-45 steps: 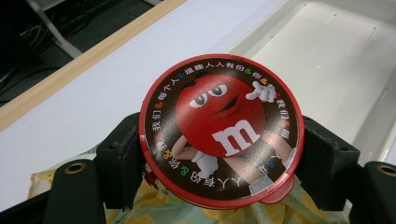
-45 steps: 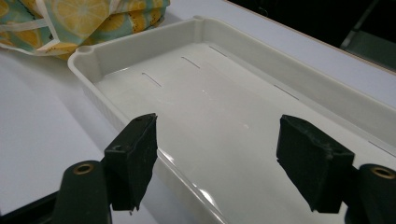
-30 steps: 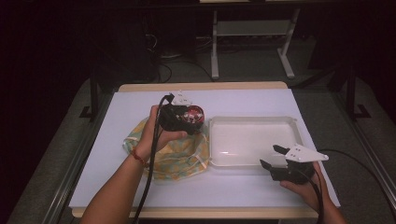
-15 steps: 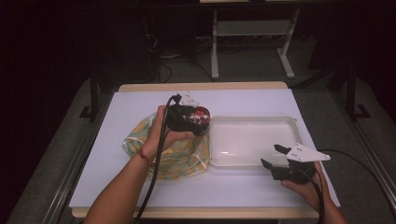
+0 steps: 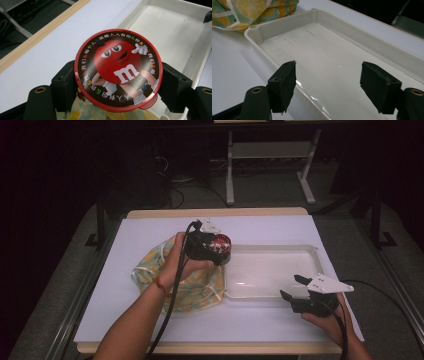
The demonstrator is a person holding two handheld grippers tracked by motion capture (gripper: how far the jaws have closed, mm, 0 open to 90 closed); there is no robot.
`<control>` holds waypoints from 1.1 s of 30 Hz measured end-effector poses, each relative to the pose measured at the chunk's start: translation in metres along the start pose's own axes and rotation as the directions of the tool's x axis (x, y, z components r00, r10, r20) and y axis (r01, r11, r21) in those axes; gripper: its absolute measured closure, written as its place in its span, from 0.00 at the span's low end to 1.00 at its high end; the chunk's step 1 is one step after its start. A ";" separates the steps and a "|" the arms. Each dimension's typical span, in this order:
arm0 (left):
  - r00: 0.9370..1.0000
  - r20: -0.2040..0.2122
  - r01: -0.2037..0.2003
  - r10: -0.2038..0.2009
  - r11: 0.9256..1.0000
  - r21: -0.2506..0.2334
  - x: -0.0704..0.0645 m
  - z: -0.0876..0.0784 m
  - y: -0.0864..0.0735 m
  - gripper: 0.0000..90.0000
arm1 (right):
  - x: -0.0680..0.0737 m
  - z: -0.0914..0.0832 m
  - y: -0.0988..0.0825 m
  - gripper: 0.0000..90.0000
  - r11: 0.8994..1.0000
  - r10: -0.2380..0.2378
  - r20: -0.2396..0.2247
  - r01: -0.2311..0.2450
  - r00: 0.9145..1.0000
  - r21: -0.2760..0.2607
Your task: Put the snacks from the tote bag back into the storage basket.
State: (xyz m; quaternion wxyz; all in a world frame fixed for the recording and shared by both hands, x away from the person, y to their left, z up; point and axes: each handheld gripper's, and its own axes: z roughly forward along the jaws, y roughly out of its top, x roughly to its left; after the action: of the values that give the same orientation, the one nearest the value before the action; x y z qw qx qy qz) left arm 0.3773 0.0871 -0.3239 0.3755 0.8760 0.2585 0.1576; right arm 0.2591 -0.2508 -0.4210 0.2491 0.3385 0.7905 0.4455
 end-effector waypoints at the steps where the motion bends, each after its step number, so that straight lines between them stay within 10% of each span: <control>1: 1.000 0.002 0.000 0.000 1.000 0.001 0.000 0.001 0.000 0.29 | 0.000 0.000 0.000 0.31 1.000 0.003 -0.001 -0.003 1.000 0.001; 33: 0.998 0.055 -0.020 0.018 1.000 0.024 -0.030 0.042 0.013 0.29 | -0.001 0.001 0.000 0.31 1.000 0.003 0.001 -0.003 1.000 0.000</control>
State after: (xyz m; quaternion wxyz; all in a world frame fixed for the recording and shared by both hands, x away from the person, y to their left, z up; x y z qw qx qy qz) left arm 0.3766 0.0378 -0.3446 0.3702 0.8869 0.2416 0.1339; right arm 0.2600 -0.2509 -0.4213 0.2489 0.3399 0.7899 0.4456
